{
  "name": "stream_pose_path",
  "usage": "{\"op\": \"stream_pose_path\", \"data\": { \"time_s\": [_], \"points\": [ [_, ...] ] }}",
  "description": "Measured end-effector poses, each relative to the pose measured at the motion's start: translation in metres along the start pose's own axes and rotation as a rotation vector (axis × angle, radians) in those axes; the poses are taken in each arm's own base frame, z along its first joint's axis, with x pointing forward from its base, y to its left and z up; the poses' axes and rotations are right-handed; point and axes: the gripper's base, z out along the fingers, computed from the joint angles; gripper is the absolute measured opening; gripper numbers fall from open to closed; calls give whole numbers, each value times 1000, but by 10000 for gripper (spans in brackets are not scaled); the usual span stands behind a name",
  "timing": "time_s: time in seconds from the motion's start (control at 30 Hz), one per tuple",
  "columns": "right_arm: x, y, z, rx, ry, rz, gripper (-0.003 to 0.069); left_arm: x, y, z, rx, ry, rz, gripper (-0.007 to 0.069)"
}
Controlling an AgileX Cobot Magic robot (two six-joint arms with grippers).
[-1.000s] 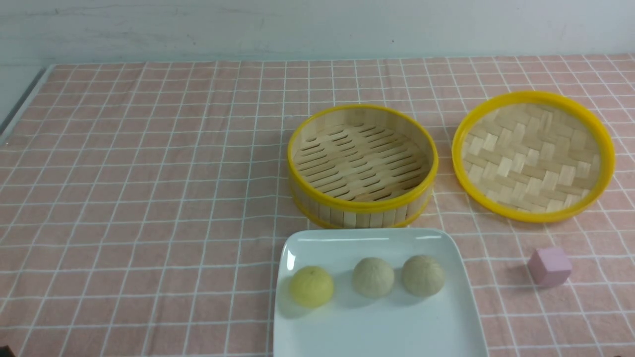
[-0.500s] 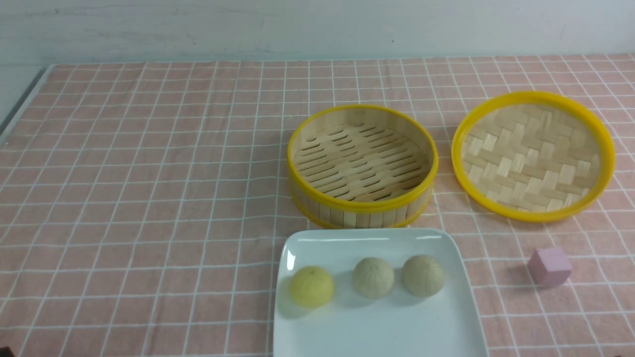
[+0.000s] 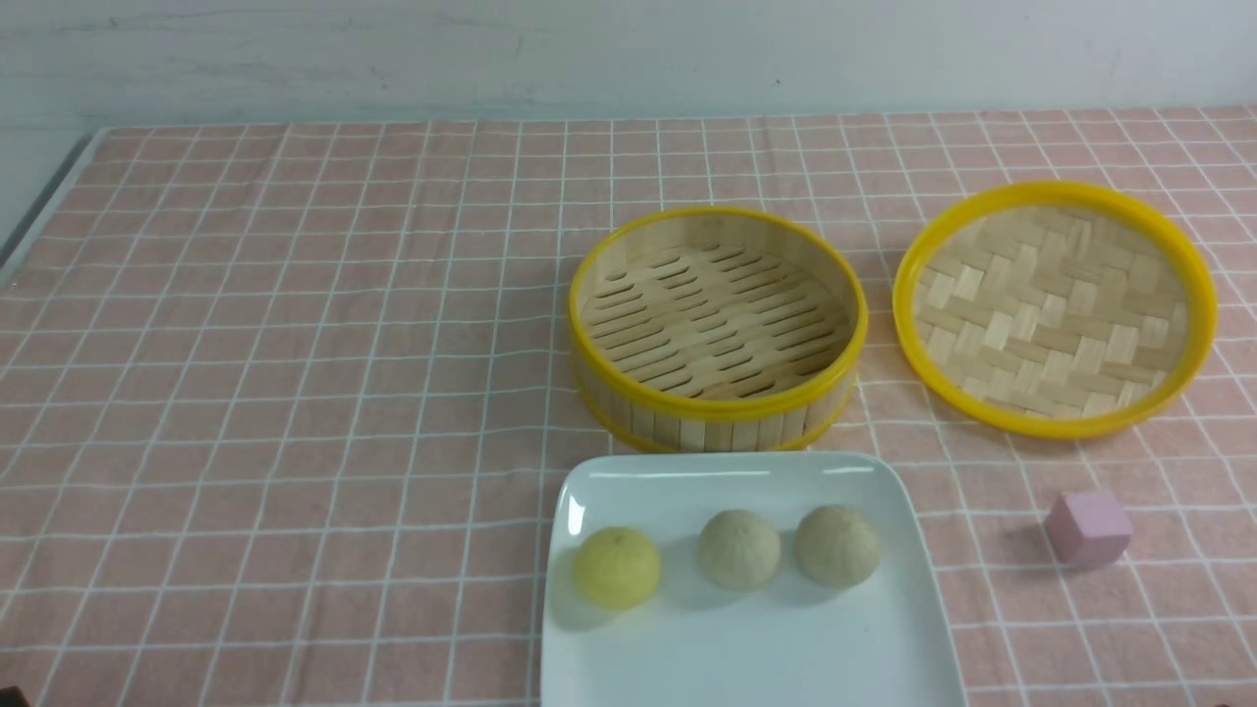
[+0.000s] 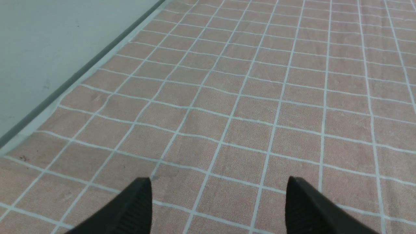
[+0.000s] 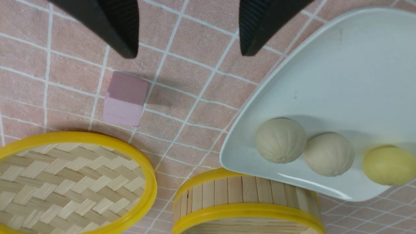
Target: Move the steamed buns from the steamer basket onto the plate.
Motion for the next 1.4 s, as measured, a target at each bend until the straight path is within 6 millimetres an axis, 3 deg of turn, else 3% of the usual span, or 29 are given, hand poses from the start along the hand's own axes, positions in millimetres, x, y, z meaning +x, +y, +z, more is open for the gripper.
{"op": "stream_pose_path", "data": {
  "time_s": [1.17,1.3,1.4],
  "points": [
    [0,0,0,4,0,1,422,0,0,0,-1,2,0,543],
    [0,-3,0,50,-1,15,422,0,0,0,-1,2,0,543],
    [0,-10,-1,183,-2,60,422,0,0,0,-1,2,0,543]
  ]
}}
